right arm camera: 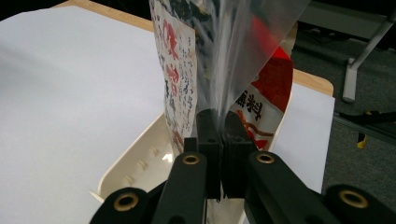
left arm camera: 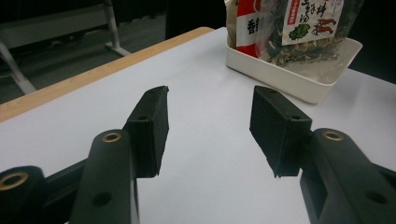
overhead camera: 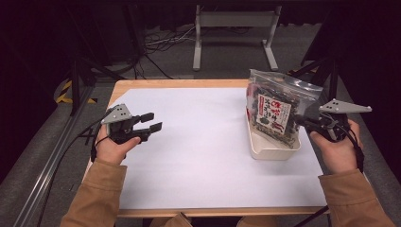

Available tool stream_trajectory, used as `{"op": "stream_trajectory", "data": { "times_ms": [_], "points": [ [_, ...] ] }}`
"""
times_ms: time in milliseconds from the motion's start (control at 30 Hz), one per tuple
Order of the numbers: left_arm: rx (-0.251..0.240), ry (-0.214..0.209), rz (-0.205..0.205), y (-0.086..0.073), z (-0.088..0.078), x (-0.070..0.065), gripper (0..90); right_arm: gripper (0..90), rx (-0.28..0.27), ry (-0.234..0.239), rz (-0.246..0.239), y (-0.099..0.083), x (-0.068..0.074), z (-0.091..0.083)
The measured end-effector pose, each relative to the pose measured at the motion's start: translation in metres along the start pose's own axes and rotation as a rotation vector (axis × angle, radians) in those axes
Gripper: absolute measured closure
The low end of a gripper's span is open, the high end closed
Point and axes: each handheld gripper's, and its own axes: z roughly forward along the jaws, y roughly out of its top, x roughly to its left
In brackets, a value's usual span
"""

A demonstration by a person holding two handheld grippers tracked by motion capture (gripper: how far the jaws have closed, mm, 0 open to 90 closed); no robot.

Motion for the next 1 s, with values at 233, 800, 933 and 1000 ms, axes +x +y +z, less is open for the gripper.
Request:
{"op": "stream_trajectory", "data": {
  "times_ms": [233,800,933,1000],
  "points": [
    [0.002,-0.001,-0.002,0.0,0.0,0.0,47.6,87.6,0.016,0.018,0.052,-0.011,-0.011,0.007],
    [0.002,0.004,-0.003,-0.001,0.001,-0.001,43.5,84.5,-0.002,0.04,0.081,-0.025,-0.02,0.012],
    [0.008,0.008,-0.004,-0.002,-0.002,-0.001,41.8,75.1,-0.029,0.027,0.07,-0.027,-0.02,0.009],
    [-0.021,0.0,-0.012,-0.004,-0.003,-0.001,41.3,71.1,-0.033,0.021,0.065,-0.028,-0.02,0.008]
  ]
}}
